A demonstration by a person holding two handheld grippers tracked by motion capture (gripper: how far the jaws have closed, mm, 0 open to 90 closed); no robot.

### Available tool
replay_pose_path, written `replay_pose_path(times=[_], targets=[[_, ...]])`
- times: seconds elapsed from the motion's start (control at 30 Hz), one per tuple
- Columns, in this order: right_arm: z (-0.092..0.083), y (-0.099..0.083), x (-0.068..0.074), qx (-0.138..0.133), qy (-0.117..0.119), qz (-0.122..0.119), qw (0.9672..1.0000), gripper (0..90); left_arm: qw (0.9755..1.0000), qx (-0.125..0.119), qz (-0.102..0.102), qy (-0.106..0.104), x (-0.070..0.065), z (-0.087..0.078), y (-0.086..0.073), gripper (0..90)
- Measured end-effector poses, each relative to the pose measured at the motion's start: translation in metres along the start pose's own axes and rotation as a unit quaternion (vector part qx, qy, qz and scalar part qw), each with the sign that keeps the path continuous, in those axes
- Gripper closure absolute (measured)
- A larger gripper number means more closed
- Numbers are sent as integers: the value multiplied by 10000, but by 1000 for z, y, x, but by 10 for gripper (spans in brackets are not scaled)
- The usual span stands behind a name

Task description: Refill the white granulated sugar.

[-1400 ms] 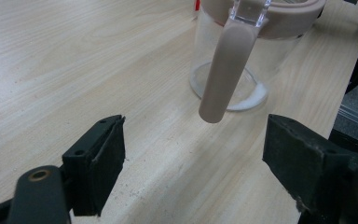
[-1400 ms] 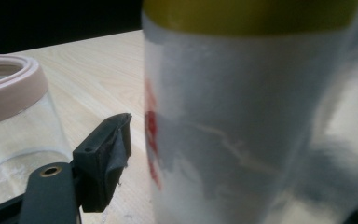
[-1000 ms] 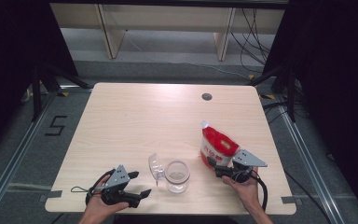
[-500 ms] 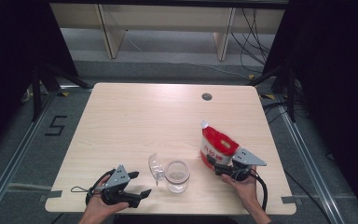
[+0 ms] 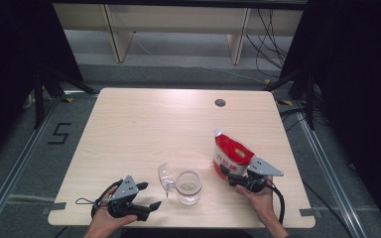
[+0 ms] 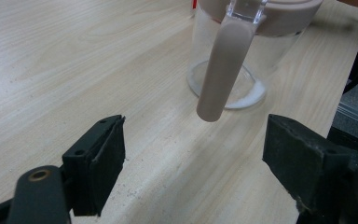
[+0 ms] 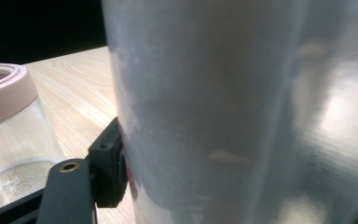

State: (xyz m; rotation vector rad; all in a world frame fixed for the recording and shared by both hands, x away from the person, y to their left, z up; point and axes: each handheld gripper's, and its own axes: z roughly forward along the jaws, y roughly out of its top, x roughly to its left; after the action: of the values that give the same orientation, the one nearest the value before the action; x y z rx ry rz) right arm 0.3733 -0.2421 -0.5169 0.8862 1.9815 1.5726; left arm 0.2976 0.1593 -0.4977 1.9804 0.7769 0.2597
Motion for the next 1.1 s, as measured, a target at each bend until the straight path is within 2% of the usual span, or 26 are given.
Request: replay_pose_path(times=[0.13,0.17,0.2,0.23,0.27,0.3,0.33,0.5,0.57,0.6,0.63,0.67,0.7,0.73,0.77,0.87,0.9,0.97,1.03,1.07,1.1], targets=[[-1,0,0,17,-29,-52,10000,315,10000,11,4,-4,0,0,0,206],[1,1,-1,-178,15,-70,9998,307,10000,-14,-5,-13,0,1,0,206],[2,0,-2,-224,20,-109,9997,306,10000,-14,-5,-13,0,1,0,206],[2,0,-2,-224,20,-109,9997,306,10000,-6,-2,-2,0,1,0,206],[1,0,0,-111,-126,-21,9999,307,10000,14,6,1,0,0,0,205],[1,0,0,-111,-126,-21,9999,307,10000,14,6,1,0,0,0,206],[3,1,-4,-169,-112,-162,9997,311,10000,7,1,-4,0,1,0,205],[2,1,-3,-181,-92,-170,9996,329,10000,61,30,-15,0,0,0,205],[2,1,1,-231,-24,51,9997,360,10000,14,7,-12,-1,1,0,205],[2,1,1,-231,-24,51,9997,360,10000,14,7,-12,-1,1,0,205],[4,1,-2,-345,29,-211,9992,397,10000,62,56,14,0,0,0,205],[2,0,-1,-133,89,-111,9998,407,9999,92,85,25,1,0,0,205],[1,1,1,-56,94,-45,9999,420,10000,65,33,-24,0,0,0,205],[3,1,0,-125,171,-163,9996,421,10000,63,32,-21,0,0,0,205],[2,1,1,-107,156,-96,9998,422,10000,65,32,-21,0,0,0,205],[2,1,0,-58,203,-131,9997,419,10000,84,32,-27,0,0,0,205],[1,1,-1,-59,117,-225,9997,413,9999,114,41,-20,0,0,0,205],[2,1,1,-60,116,-125,9998,396,10000,73,35,-18,0,0,0,205],[1,1,1,-58,27,-149,9999,376,10000,74,20,-25,0,0,0,205],[2,1,0,-194,5,-207,9996,368,10000,75,21,-5,0,0,0,205],[1,1,2,-146,15,-47,9999,363,10000,80,19,-33,0,0,0,205]])
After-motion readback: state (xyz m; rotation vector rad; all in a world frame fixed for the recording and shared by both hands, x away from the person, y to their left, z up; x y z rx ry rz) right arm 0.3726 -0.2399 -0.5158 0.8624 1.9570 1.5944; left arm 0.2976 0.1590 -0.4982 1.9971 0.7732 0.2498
